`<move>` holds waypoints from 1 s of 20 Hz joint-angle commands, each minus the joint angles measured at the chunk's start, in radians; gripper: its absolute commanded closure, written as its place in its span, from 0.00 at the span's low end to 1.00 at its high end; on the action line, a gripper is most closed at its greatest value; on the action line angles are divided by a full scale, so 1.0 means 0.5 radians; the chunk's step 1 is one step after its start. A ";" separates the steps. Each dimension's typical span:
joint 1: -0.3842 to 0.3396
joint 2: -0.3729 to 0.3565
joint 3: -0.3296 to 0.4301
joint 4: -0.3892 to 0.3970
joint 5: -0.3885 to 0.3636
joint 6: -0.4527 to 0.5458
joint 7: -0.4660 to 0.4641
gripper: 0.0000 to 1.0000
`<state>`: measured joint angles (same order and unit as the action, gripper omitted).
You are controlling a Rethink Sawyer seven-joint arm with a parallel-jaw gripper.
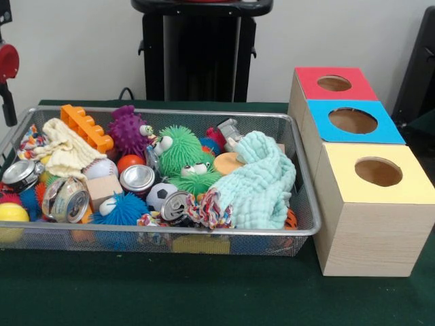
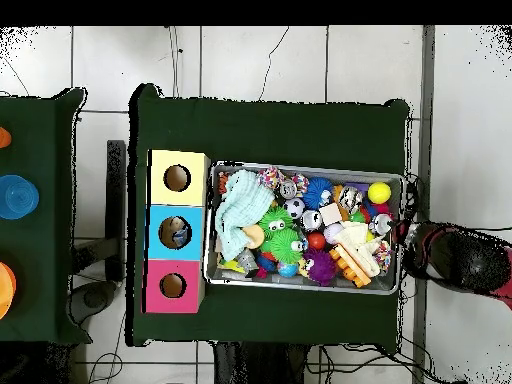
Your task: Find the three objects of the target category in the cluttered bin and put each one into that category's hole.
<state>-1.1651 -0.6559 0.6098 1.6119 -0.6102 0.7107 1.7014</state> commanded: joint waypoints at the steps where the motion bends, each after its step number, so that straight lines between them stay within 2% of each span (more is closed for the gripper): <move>1: -0.039 0.158 0.118 -0.012 -0.166 0.190 -0.755 0.00; 4: -0.076 0.116 0.173 0.023 -0.125 0.248 -0.813 0.00; 6: -0.100 0.132 0.245 0.033 -0.125 0.218 -0.899 0.00; 11: -0.105 0.085 0.318 0.104 -0.093 0.255 -0.935 0.00; 14: -0.110 0.041 0.375 0.139 -0.088 0.292 -1.038 0.00; 17: -0.080 0.016 0.382 0.136 -0.041 0.340 -0.997 0.00; 20: -0.080 -0.045 0.416 0.203 0.105 0.374 -0.835 0.00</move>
<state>-1.2191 -0.6457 0.7304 1.6354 -0.6125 0.7495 1.5222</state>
